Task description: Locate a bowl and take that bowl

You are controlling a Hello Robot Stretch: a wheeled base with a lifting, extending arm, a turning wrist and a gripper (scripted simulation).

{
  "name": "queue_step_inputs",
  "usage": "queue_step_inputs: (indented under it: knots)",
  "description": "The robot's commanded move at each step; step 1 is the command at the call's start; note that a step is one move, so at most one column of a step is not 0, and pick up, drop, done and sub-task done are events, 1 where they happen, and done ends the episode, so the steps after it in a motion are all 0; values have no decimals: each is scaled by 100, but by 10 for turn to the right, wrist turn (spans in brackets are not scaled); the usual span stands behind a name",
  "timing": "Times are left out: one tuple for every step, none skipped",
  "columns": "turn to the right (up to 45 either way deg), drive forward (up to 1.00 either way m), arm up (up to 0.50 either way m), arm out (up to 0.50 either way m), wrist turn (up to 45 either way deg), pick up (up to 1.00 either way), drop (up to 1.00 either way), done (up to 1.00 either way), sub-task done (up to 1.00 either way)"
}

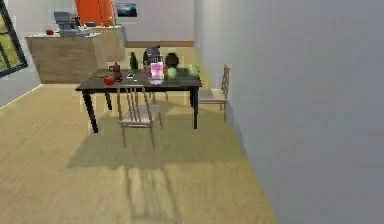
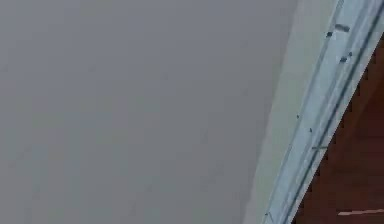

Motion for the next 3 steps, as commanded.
queue_step_inputs:
  knots:
    - [0,100,0,0,0,0,0,0,0]
    - [60,0,0,0,0,0,0,0,0]
    - [0,55,0,0,0,0,0,0,0]
